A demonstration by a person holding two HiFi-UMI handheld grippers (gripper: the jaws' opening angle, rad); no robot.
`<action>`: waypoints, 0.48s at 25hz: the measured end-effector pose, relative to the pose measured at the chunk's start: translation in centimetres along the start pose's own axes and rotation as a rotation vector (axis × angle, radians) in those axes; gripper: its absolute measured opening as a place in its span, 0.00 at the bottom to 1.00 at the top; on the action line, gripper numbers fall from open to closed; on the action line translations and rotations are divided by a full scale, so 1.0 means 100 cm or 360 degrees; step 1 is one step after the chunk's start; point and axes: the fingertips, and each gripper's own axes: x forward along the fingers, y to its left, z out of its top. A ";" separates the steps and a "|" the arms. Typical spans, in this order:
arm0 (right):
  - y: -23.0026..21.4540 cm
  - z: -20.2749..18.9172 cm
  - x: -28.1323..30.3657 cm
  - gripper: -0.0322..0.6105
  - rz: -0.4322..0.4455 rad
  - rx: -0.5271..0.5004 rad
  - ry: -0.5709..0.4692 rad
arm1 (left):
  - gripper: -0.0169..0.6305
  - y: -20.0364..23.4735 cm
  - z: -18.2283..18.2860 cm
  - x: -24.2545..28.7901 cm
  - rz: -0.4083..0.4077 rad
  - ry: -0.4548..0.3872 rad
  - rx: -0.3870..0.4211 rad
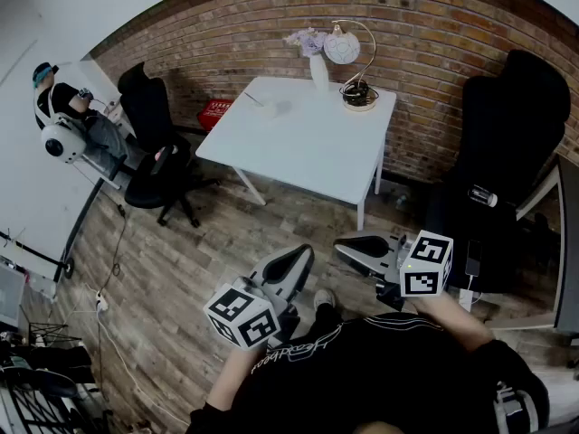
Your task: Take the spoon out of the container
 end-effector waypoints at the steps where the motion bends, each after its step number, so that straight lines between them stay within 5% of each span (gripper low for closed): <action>1: -0.001 -0.001 0.001 0.05 0.0001 0.0004 -0.0002 | 0.03 0.002 0.000 -0.001 0.0001 -0.0004 -0.0005; 12: -0.016 -0.003 0.017 0.05 -0.0004 -0.0018 0.0010 | 0.03 0.025 0.000 0.000 0.0005 -0.0069 -0.0068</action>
